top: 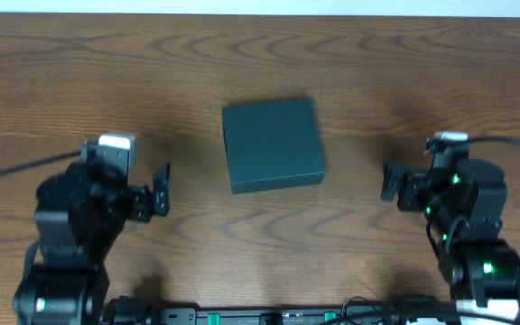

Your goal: Pack container

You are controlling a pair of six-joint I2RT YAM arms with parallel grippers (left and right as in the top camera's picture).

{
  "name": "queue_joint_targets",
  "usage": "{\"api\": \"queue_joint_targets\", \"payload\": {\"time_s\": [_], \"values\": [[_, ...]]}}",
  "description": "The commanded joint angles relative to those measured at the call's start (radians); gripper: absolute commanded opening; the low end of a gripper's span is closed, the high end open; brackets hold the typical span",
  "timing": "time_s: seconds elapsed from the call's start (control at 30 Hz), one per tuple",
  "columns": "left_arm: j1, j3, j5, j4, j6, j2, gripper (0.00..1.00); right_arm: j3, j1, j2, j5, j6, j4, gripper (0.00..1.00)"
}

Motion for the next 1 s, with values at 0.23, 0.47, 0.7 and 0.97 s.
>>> {"api": "queue_joint_targets", "payload": {"time_s": [0.23,0.47,0.7,0.97], "values": [[-0.002,-0.011,-0.019,-0.005,0.013,-0.027,0.99,-0.037,0.018,-0.036,-0.005,-0.017,-0.092,0.99],[-0.002,-0.011,-0.019,-0.005,0.013,-0.023,0.99,-0.037,0.018,-0.036,-0.005,-0.017,-0.15,0.99],[-0.002,-0.011,-0.019,-0.005,0.013,-0.023,0.99,-0.037,0.018,-0.036,-0.005,-0.017,-0.163,0.99],[-0.002,-0.011,-0.019,-0.005,0.013,-0.023,0.98,-0.037,0.016,-0.068,0.022,-0.026,-0.178,0.99]]}}
